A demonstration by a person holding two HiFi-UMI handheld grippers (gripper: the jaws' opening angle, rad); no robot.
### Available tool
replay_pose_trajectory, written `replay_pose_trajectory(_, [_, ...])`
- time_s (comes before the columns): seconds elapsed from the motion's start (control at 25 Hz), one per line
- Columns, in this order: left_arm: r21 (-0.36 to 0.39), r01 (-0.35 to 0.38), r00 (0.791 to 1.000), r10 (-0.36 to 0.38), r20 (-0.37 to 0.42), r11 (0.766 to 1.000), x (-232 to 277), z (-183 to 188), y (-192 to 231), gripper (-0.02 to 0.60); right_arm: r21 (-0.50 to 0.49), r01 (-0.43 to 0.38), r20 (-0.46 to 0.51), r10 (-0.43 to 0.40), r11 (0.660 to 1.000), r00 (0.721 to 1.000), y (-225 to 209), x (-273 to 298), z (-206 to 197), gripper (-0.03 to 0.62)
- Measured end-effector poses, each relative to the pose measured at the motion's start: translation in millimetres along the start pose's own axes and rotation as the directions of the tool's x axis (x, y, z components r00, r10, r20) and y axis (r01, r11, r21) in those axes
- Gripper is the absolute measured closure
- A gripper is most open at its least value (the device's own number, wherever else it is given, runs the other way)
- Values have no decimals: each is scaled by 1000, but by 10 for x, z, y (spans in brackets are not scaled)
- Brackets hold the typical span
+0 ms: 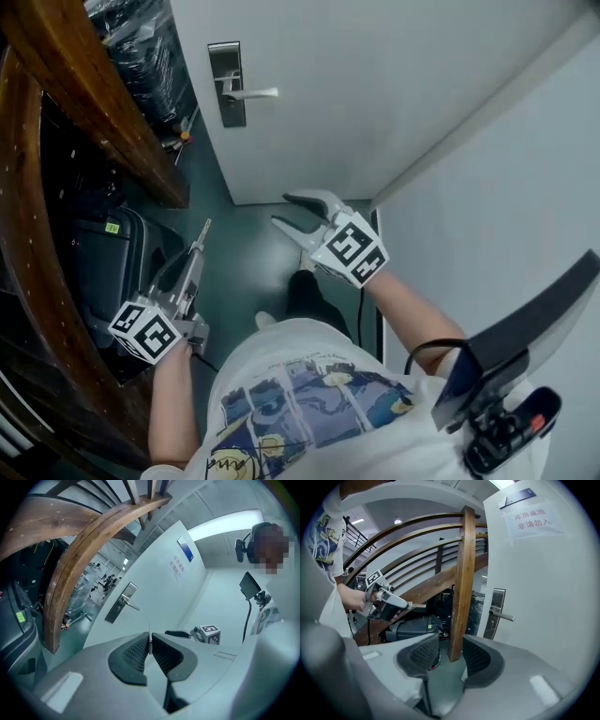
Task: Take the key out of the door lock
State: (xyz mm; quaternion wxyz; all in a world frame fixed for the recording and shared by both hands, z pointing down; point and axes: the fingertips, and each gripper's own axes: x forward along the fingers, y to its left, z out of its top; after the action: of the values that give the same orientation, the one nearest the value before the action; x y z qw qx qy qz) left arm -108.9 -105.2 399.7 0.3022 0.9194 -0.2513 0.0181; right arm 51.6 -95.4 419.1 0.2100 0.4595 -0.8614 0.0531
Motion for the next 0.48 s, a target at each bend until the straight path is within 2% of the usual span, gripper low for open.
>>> replay_pose_trajectory(0.2, [104, -5, 999, 10, -42, 995, -14, -13, -109, 558, 25, 18, -1, -18, 1000, 1000, 175, -242, 0, 482])
replay_pose_trajectory(0.36, [205, 15, 996, 4, -91, 979, 53, -61, -281, 558, 35, 24, -20, -24, 999, 1000, 322, -400, -16, 531])
replay_pose_trajectory(0.48, [251, 39, 993, -11, -114, 967, 96, -94, -393, 558, 30, 10, -29, -9, 1000, 1000, 439, -426, -6, 549])
